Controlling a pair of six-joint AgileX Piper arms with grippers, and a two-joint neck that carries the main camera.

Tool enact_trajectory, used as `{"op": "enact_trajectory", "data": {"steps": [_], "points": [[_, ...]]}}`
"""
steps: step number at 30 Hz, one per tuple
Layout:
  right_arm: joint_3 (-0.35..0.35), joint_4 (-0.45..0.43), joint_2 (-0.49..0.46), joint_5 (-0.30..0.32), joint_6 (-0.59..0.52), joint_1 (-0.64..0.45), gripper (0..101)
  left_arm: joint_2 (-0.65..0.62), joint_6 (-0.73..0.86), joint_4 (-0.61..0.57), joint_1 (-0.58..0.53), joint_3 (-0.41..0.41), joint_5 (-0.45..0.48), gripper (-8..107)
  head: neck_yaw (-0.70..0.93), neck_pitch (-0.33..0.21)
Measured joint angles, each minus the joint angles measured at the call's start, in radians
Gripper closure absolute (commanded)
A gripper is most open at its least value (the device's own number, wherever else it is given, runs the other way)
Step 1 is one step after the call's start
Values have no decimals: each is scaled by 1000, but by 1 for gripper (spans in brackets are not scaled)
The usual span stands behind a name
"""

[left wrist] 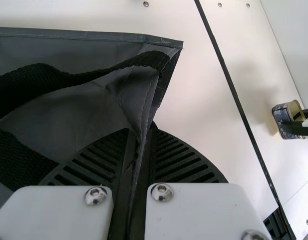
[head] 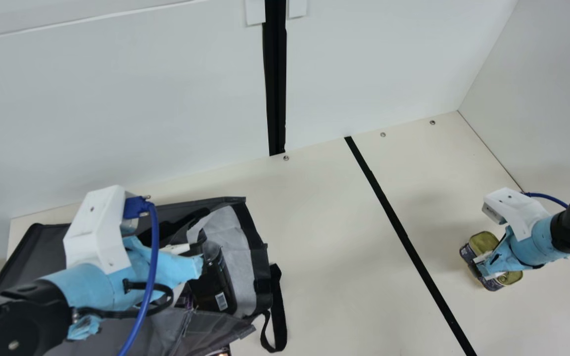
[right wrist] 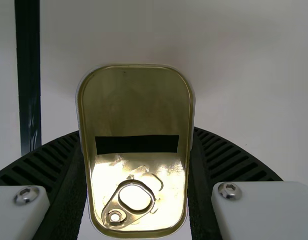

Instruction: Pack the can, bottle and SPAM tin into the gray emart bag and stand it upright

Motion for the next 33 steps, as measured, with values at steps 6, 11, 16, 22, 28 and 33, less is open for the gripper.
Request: {"op": "enact_trajectory", "data": {"steps": [6, 11, 16, 22, 28, 33], "points": [[9, -8, -56, 30, -10, 41, 101, 0, 0, 0, 0, 0, 0, 107, 0, 0], [10, -23, -105, 60, -10, 83, 101, 0, 0, 0, 0, 0, 0, 107, -2, 0], [9, -35, -155, 97, -10, 137, 101, 0, 0, 0, 0, 0, 0, 107, -2, 0], [6, -48, -202, 138, -22, 197, 101, 0, 0, 0, 0, 0, 0, 107, 0, 0], [7, -52, -243, 179, -54, 253, 101, 0, 0, 0, 0, 0, 0, 107, -2, 0], [13, -52, -275, 215, -81, 298, 101, 0, 0, 0, 0, 0, 0, 107, 0, 0]]}}
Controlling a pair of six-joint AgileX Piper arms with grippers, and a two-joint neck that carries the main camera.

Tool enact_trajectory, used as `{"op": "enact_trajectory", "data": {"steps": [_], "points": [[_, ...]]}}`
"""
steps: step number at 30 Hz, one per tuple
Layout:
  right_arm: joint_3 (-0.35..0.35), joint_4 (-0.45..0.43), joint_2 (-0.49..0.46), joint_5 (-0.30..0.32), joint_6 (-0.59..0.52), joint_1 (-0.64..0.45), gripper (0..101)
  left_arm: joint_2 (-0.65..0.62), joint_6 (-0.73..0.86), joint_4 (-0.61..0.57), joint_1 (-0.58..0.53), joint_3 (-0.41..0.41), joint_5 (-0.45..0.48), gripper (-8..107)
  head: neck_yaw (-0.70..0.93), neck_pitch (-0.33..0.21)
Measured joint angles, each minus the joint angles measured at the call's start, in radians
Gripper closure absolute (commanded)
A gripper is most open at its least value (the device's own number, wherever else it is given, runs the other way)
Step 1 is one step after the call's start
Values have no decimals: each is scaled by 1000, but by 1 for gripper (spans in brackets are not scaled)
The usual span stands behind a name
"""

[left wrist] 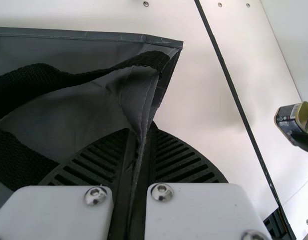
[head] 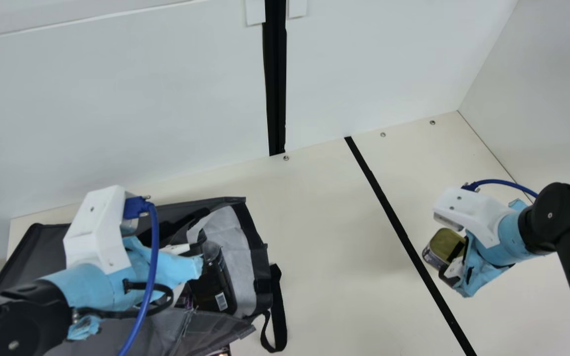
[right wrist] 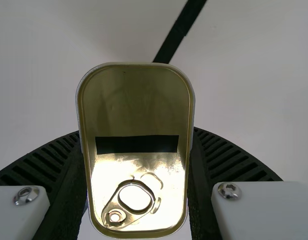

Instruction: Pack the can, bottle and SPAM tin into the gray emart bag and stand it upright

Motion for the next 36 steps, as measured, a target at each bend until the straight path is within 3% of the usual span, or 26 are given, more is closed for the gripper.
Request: {"op": "enact_trajectory", "data": {"steps": [10, 23, 36], "points": [[29, 5, -62, 53, -34, 94, 101, 0, 0, 0, 0, 0, 0, 107, -2, 0], [97, 8, -118, 56, -5, 274, 101, 0, 0, 0, 0, 0, 0, 107, 0, 0], [105, 52, -142, 56, 31, 416, 101, 0, 0, 0, 0, 0, 0, 107, -2, 0]]}}
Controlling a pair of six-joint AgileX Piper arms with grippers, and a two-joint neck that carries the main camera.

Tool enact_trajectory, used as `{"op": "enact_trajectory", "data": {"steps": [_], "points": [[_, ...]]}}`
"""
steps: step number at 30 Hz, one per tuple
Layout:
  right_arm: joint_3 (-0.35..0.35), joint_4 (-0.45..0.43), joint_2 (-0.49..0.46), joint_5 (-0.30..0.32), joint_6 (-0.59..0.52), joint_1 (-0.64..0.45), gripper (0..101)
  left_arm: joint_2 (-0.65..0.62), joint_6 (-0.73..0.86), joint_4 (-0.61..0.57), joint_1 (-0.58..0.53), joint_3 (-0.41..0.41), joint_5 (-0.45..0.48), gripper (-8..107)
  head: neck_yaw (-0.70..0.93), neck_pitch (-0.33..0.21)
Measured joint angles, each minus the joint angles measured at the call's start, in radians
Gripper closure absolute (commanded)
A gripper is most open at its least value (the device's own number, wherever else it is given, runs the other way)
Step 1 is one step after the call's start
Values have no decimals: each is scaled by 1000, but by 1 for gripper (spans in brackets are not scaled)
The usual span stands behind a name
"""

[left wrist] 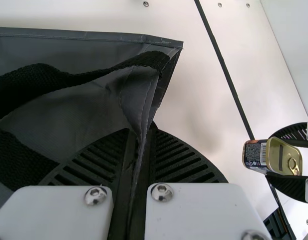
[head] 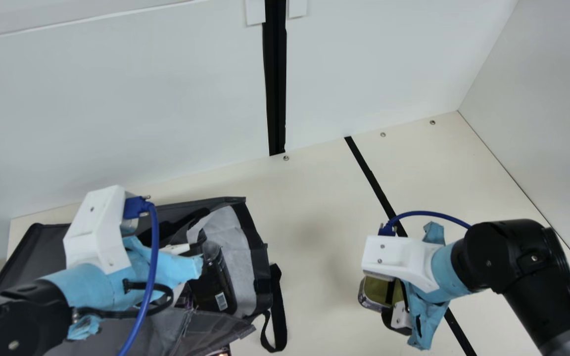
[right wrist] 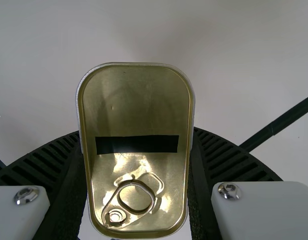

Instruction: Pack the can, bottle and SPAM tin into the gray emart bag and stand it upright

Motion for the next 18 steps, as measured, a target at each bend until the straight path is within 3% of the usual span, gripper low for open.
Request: {"op": "enact_trajectory", "data": {"steps": [9, 18], "points": [[18, 93, -6, -21, -47, -8, 101, 0, 0, 0, 0, 0, 0, 107, 0, 0], [80, 281, -10, -56, -178, -59, 101, 0, 0, 0, 0, 0, 0, 107, 0, 0]]}}
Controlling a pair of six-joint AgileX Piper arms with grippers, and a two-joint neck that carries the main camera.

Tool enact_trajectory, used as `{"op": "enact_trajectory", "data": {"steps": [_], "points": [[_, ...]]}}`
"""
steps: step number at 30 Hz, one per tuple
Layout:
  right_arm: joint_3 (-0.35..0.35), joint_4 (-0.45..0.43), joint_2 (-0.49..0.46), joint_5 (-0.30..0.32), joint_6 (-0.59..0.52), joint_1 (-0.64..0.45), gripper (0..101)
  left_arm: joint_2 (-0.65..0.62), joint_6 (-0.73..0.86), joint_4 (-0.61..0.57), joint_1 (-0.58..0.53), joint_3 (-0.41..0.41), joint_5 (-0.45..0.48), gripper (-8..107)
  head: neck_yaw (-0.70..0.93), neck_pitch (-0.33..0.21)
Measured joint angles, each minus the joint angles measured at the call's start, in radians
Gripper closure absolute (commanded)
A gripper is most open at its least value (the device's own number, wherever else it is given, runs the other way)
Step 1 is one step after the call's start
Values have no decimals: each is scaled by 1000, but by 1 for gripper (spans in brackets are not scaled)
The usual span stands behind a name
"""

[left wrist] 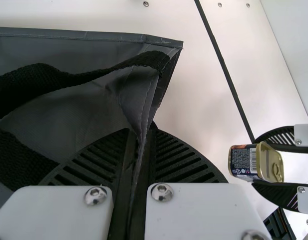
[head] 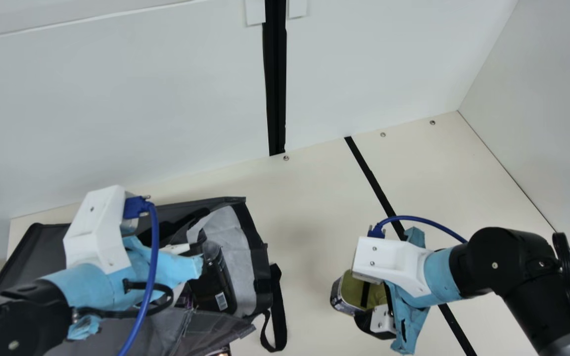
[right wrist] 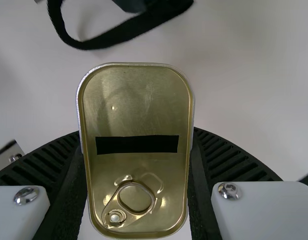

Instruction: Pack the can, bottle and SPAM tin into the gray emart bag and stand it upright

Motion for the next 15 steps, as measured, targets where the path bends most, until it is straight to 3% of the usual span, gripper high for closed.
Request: {"op": "enact_trajectory", "data": {"steps": [15], "points": [[74, 342, 23, 13, -247, -68, 101, 0, 0, 0, 0, 0, 0, 107, 0, 0]]}}
